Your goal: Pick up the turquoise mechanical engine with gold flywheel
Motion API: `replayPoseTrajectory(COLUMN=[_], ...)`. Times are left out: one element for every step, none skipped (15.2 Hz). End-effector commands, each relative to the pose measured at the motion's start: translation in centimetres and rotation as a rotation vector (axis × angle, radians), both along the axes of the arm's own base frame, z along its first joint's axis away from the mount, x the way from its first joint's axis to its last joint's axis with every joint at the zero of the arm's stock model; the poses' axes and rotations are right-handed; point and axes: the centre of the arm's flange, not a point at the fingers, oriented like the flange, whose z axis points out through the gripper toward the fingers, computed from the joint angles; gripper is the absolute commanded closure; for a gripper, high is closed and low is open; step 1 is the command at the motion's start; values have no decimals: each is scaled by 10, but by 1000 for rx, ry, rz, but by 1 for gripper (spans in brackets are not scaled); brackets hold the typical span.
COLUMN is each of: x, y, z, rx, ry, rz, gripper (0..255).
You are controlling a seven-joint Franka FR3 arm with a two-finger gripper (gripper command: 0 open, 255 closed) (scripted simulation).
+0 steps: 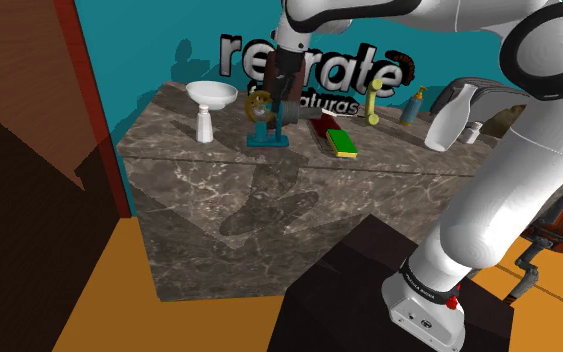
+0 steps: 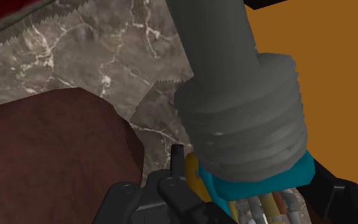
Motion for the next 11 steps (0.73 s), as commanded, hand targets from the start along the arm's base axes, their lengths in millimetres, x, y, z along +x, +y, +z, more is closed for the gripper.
replayPoseTrajectory(x=[-1, -1, -1, -1, -1, -1, -1, -1, -1, -1, -1], y=[0, 0, 0, 0, 0, 0, 0, 0, 0, 0, 0], z=[12, 17, 22, 28, 33, 38, 44, 49, 54, 55, 55], rx=[0, 0, 0, 0, 0, 0, 0, 0, 0, 0, 0], ry=[-1, -1, -1, -1, -1, -1, -1, -1, -1, -1, -1], rz=[0, 0, 0, 0, 0, 0, 0, 0, 0, 0, 0], gripper=[255, 255, 255, 255, 255, 255, 255, 255, 255, 255, 255])
